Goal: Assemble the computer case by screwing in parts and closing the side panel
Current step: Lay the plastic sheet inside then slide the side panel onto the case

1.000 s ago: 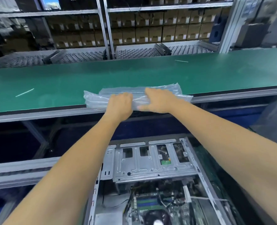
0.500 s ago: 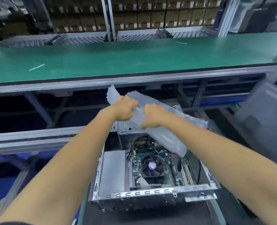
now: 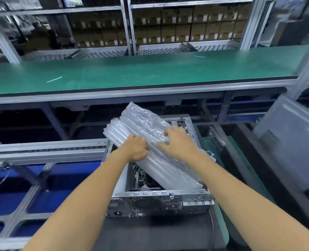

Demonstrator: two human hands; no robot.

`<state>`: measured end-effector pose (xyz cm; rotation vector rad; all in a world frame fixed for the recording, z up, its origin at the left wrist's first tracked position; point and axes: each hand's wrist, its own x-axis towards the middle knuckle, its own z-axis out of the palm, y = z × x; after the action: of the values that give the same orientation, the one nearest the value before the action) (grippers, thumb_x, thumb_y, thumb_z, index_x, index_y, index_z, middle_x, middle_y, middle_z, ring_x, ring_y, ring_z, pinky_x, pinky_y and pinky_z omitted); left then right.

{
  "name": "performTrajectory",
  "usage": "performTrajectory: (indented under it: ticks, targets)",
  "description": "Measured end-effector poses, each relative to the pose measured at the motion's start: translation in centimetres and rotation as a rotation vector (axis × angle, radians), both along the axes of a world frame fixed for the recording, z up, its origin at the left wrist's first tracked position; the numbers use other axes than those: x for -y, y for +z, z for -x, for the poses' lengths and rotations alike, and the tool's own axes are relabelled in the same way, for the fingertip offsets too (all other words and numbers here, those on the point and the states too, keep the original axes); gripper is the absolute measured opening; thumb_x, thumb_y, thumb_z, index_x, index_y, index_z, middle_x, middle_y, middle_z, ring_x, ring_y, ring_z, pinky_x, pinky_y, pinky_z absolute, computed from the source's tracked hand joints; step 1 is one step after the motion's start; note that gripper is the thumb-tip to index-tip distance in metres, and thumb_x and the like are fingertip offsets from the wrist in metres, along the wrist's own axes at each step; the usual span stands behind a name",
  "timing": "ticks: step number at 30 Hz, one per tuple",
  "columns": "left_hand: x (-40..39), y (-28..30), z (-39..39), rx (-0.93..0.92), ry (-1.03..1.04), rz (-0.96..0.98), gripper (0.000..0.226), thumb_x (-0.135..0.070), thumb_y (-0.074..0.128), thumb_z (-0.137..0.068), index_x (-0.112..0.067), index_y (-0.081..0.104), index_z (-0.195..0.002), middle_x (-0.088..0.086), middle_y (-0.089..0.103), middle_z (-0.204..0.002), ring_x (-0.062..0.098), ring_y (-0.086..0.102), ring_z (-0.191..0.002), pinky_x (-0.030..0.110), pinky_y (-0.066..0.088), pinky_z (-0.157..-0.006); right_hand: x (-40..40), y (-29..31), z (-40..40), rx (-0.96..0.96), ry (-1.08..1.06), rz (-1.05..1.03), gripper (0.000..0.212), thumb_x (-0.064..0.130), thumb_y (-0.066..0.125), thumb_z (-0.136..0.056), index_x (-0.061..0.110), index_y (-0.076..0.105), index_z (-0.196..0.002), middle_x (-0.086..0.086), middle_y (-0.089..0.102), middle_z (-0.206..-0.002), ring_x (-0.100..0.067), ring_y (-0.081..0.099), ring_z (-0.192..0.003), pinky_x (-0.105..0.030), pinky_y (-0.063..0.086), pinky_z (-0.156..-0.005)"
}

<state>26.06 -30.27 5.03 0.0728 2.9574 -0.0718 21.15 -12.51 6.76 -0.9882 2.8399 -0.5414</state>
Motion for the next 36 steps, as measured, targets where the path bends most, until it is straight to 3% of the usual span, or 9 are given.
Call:
performTrajectory:
  ticks: [3, 6, 9, 14, 18, 20, 24, 30, 36]
  targets:
    - [-0.2, -0.2, 0.1, 0.026, -0.001, 0.038, 0.025, -0.009, 0.036, -0.082, -0.027, 0.054, -0.086, 0.007, 0.066, -0.109, 0.022, 0.051, -0.102, 0.035, 0.027, -0.095, -1.8, 0.2, 0.8, -0.116, -0.062, -0.171, 0.050, 0.035, 0.061, -0.092, 0.012, 0.042, -0.132, -0.010, 0.045, -0.132, -0.030, 0.043, -0.120, -0.041, 0.039, -0.091]
    - [-0.8, -0.9, 1.1, 0.123, 0.022, 0.039, 0.022, -0.008, 0.036, -0.078, -0.018, 0.056, -0.082, 0.009, 0.066, -0.106, 0.022, 0.052, -0.088, 0.036, 0.024, -0.089, -1.6, -1.2, -0.4, 0.055, 0.105, -0.184, 0.013, 0.005, 0.051, -0.091, 0.009, 0.054, -0.104, -0.014, 0.062, -0.108, -0.029, 0.055, -0.088, -0.036, 0.042, -0.068]
    - [-1.0, -1.2, 2.4, 0.248, 0.032, 0.024, 0.039, -0.007, 0.035, -0.078, -0.012, 0.065, -0.102, 0.006, 0.062, -0.123, 0.022, 0.052, -0.108, 0.041, 0.020, -0.102, -1.1, -3.0, -1.7, 0.112, 0.195, -0.260, 0.021, -0.005, 0.043, -0.091, 0.004, 0.058, -0.101, -0.014, 0.056, -0.101, -0.031, 0.055, -0.086, -0.037, 0.042, -0.069]
    - [-1.3, -1.1, 2.9, 0.281, 0.014, -0.018, 0.025, -0.005, 0.033, -0.079, -0.010, 0.056, -0.087, 0.007, 0.061, -0.100, 0.020, 0.046, -0.083, 0.047, 0.022, -0.108, 0.0, -3.4, -0.9, 0.241, 0.147, -0.305, 0.017, 0.002, 0.041, -0.090, 0.006, 0.047, -0.075, -0.014, 0.055, -0.084, -0.031, 0.054, -0.079, -0.036, 0.047, -0.070]
    - [-1.0, -1.5, 2.5, 0.316, -0.003, -0.068, 0.047, -0.004, 0.034, -0.082, -0.012, 0.063, -0.117, 0.006, 0.058, -0.128, 0.021, 0.046, -0.114, 0.042, 0.015, -0.108, 0.7, -2.8, -0.2, 0.448, 0.132, -0.280, 0.027, 0.022, 0.048, -0.088, 0.012, 0.038, -0.065, -0.003, 0.041, -0.065, -0.020, 0.036, -0.056, -0.034, 0.032, -0.058]
    - [-0.9, -1.6, 2.5, 0.308, -0.003, -0.114, 0.053, -0.003, 0.033, -0.082, -0.014, 0.059, -0.127, 0.005, 0.054, -0.136, 0.020, 0.042, -0.123, 0.041, 0.012, -0.107, 0.6, -2.5, 0.2, 0.564, 0.122, -0.328, 0.026, 0.032, 0.061, -0.082, 0.013, 0.043, -0.081, 0.002, 0.038, -0.073, -0.017, 0.035, -0.058, -0.032, 0.032, -0.057]
    - [-0.6, -2.3, 2.2, 0.334, 0.087, -0.254, 0.061, 0.004, 0.036, -0.076, -0.021, 0.060, -0.125, 0.002, 0.053, -0.133, 0.023, 0.032, -0.130, 0.034, 0.014, -0.102, 1.3, -2.7, 0.7, 0.482, 0.237, -0.529, 0.101, 0.064, 0.078, -0.070, 0.007, 0.038, -0.142, -0.004, 0.049, -0.130, -0.021, 0.051, -0.101, -0.035, 0.049, -0.091]
    - [-0.3, -3.2, 2.2, 0.416, 0.165, -0.396, 0.071, 0.004, 0.040, -0.064, -0.041, 0.061, -0.116, 0.002, 0.043, -0.144, 0.027, 0.030, -0.128, 0.050, 0.018, -0.109, 3.5, -3.0, 0.5, 0.407, 0.273, -0.648, 0.111, 0.062, 0.083, -0.063, 0.010, 0.034, -0.148, -0.006, 0.052, -0.140, -0.026, 0.057, -0.112, -0.039, 0.051, -0.095]
    - [-0.5, -3.3, 2.3, 0.458, 0.230, -0.549, 0.064, 0.010, 0.034, -0.070, -0.023, 0.063, -0.118, 0.010, 0.043, -0.145, 0.028, 0.040, -0.127, 0.039, 0.028, -0.107, 4.7, -2.4, 1.1, 0.452, 0.292, -0.772, 0.123, 0.055, 0.086, -0.065, 0.019, 0.012, -0.157, -0.011, 0.041, -0.151, -0.035, 0.052, -0.125, -0.042, 0.048, -0.085]
